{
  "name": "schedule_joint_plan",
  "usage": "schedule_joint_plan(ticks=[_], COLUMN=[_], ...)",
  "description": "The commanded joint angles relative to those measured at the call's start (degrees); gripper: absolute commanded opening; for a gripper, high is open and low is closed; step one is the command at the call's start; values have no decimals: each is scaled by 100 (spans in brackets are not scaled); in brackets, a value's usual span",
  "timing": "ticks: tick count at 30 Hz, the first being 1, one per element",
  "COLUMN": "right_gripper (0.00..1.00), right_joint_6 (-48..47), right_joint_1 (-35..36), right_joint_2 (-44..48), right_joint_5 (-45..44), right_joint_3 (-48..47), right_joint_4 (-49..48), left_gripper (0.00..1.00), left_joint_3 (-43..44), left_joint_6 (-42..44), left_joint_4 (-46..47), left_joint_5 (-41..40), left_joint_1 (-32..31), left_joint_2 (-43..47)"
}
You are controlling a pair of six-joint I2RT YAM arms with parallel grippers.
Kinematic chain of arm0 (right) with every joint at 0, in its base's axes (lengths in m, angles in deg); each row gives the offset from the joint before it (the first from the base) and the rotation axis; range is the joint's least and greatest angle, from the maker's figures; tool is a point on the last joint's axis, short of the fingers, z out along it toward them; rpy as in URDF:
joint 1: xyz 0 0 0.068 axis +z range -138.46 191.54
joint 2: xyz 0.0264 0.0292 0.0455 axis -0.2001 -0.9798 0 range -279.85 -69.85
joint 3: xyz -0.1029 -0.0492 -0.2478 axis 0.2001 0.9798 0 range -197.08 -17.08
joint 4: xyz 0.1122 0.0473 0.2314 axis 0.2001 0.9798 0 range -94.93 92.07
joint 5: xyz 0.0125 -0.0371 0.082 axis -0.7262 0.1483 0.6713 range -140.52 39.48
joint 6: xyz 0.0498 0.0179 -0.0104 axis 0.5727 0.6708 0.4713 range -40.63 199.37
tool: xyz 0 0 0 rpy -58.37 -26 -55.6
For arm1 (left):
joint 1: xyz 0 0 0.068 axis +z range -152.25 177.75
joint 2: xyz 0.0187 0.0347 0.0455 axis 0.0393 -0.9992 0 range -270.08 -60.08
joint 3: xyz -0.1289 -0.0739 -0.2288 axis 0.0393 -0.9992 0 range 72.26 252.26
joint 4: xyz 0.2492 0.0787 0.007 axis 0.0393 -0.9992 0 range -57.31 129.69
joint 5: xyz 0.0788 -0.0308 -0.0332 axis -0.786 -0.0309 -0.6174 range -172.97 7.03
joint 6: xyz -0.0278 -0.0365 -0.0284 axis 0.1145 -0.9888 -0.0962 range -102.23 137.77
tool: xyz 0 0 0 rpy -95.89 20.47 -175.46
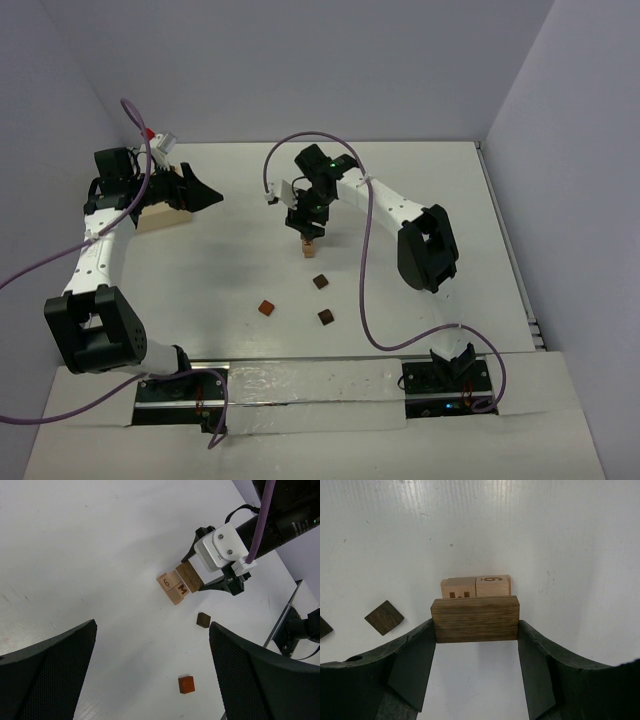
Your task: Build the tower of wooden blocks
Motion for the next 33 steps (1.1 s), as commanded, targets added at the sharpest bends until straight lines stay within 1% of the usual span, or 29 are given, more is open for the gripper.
schedule_joint_plan(ticks=[1, 9, 12, 19, 33], right_gripper=[31, 32, 33, 33, 40], right_joint_6=[-65, -54, -52, -63, -89], right_joint_1=[-28, -37, -37, -48, -46], right_joint_2=[-38, -3, -5, -108, -161], right_joint_5=[-96, -87, -87, -104, -131], right_joint_3=[-15, 122, 138, 113, 199], right_joint_4=[-49, -122, -156, -178, -284], left_gripper=[99, 99, 99, 99, 99], left_joint_3=[253, 262, 255, 257, 297], left_joint_6=[-5, -5, -223, -225, -234], left_joint_4=[241, 242, 267, 267, 258], left_joint_5=[124, 144, 159, 174, 194], left_joint_1=[-31, -38, -31, -38, -38], left_joint_2=[-8, -24, -43, -48, -89])
